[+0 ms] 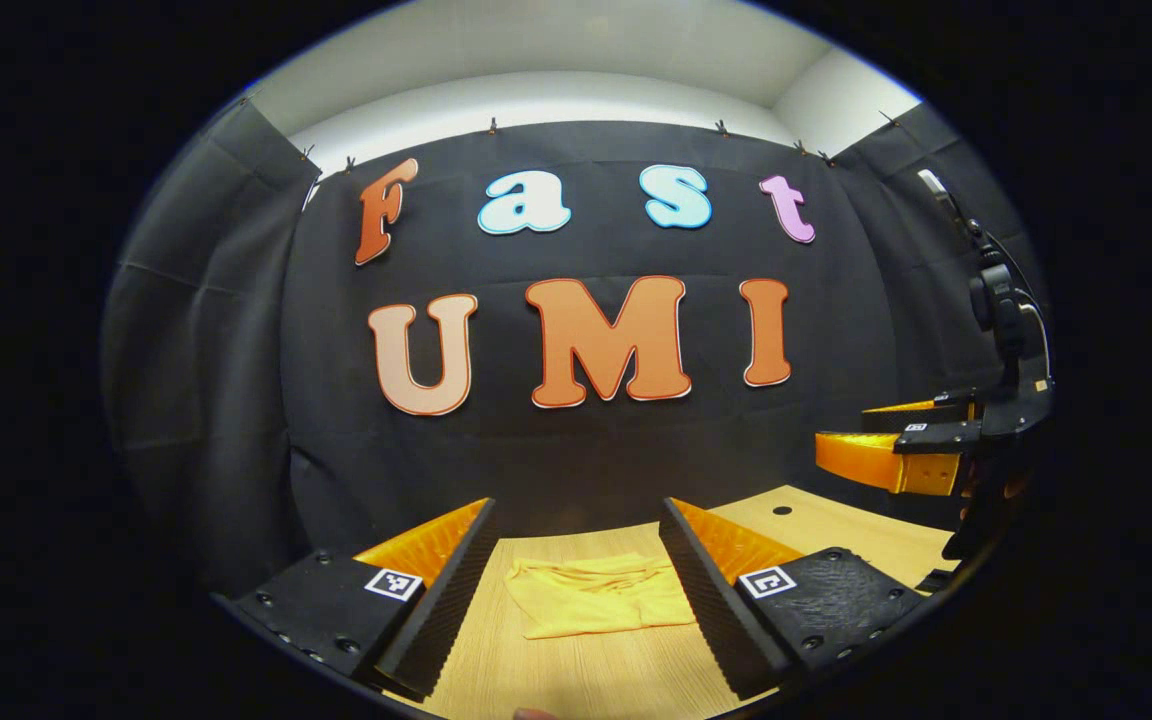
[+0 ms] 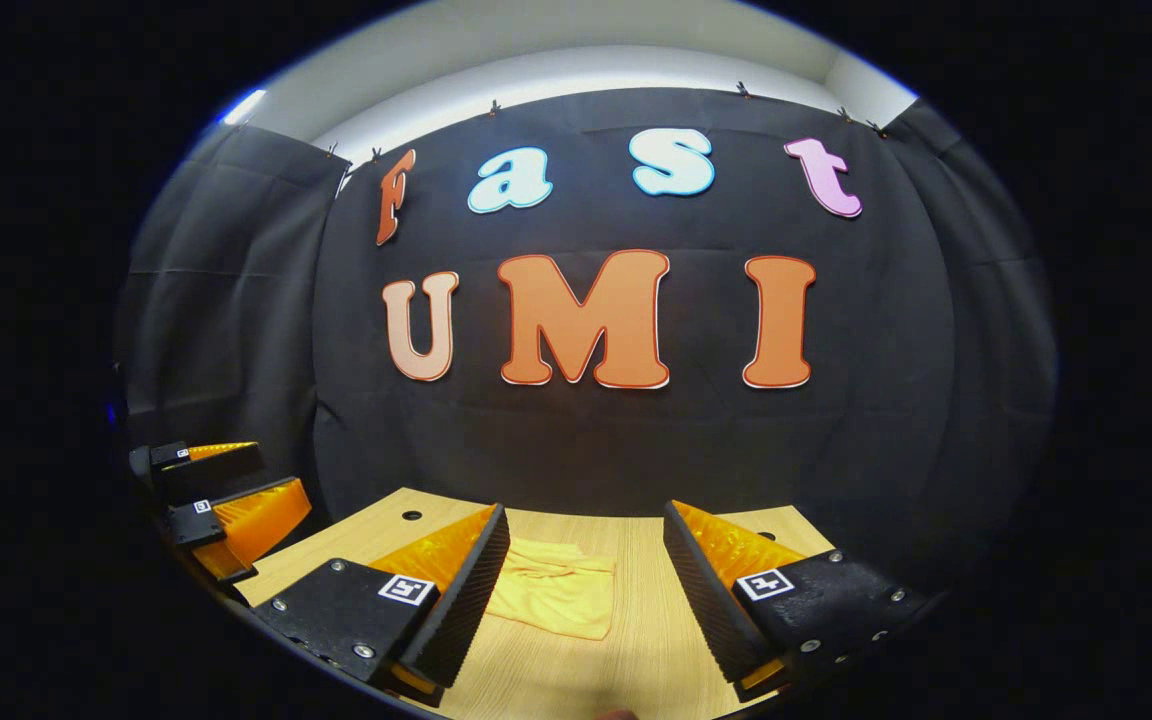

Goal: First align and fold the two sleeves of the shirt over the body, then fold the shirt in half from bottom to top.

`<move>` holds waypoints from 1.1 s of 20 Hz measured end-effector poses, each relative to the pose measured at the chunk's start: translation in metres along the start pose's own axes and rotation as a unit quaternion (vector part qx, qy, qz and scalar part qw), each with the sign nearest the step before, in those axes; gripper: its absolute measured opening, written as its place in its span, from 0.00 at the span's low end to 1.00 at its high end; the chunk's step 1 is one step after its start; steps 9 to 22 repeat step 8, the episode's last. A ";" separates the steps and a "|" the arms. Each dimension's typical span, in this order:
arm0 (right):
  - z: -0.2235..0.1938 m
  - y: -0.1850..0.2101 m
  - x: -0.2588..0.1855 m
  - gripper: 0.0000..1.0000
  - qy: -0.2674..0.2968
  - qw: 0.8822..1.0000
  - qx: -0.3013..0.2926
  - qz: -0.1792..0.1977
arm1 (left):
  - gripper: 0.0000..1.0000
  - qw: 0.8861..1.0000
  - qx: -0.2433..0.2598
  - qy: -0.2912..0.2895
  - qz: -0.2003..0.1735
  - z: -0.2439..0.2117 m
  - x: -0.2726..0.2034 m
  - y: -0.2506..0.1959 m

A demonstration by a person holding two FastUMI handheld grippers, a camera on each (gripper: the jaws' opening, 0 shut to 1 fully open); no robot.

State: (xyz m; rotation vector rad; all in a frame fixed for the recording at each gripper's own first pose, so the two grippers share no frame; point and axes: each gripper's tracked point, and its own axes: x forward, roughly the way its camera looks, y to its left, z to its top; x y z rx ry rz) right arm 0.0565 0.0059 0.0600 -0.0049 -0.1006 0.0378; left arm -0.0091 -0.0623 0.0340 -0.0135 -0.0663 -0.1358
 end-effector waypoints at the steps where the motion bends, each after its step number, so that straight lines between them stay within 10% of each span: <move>1: -0.002 0.000 -0.001 0.94 -0.003 1.000 -0.001 0.000 | 1.00 1.000 0.001 0.000 0.000 -0.003 -0.001 -0.004; 22: -0.013 0.003 -0.022 0.95 -0.010 1.000 -0.004 0.015 | 0.99 1.000 0.002 0.010 -0.008 -0.017 -0.011 -0.020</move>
